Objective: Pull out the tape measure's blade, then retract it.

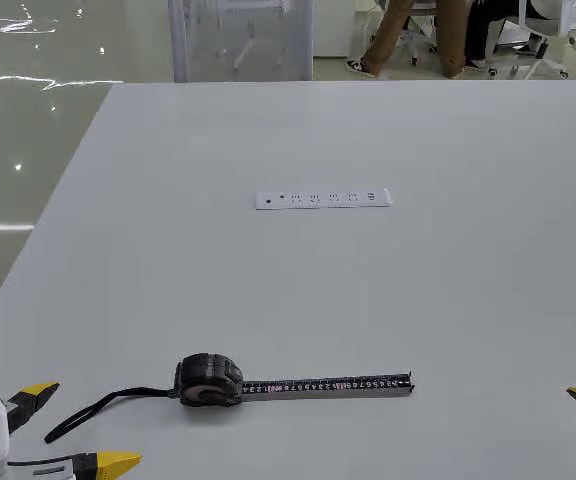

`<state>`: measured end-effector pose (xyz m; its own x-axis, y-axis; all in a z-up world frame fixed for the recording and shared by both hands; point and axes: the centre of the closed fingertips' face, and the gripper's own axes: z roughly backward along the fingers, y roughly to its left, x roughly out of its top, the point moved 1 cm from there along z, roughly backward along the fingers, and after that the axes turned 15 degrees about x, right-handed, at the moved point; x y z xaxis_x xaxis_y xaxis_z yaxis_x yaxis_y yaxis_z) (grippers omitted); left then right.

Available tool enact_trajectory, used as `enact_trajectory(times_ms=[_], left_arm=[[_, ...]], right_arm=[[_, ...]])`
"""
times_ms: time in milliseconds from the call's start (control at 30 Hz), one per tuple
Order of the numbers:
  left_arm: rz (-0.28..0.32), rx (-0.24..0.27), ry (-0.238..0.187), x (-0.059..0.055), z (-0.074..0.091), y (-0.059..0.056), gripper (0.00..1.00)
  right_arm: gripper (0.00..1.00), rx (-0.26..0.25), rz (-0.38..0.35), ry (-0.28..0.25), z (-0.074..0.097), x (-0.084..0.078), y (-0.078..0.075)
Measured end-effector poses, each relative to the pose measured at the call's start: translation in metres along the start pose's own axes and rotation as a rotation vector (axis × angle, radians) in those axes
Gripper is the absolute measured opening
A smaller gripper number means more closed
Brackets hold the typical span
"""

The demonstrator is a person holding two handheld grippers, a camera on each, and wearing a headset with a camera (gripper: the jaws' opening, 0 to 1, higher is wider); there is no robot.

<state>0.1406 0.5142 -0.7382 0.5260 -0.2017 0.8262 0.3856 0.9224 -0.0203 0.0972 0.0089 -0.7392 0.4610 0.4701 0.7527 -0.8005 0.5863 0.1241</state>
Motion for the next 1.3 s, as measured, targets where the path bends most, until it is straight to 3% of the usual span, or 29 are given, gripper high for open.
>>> enact_trajectory(times_ms=[333, 1033, 1133, 1300], left_arm=[[-0.027, -0.008, -0.003, 0.002, 0.0, -0.008, 1.0], [-0.056, 0.0, 0.012, 0.01, -0.006, -0.012, 1.0], [-0.066, 0.002, 0.017, 0.014, -0.009, -0.014, 1.0], [-0.044, -0.008, -0.007, 0.035, -0.013, -0.024, 1.0]], right_arm=[[1.0, -0.009, 0.002, -0.007, 0.003, -0.001, -0.002], [1.0, -0.015, 0.04, -0.005, 0.009, 0.011, -0.006], [1.0, -0.011, 0.045, -0.002, 0.007, 0.013, -0.007], [1.0, 0.0, 0.063, 0.0, 0.002, 0.021, -0.01]])
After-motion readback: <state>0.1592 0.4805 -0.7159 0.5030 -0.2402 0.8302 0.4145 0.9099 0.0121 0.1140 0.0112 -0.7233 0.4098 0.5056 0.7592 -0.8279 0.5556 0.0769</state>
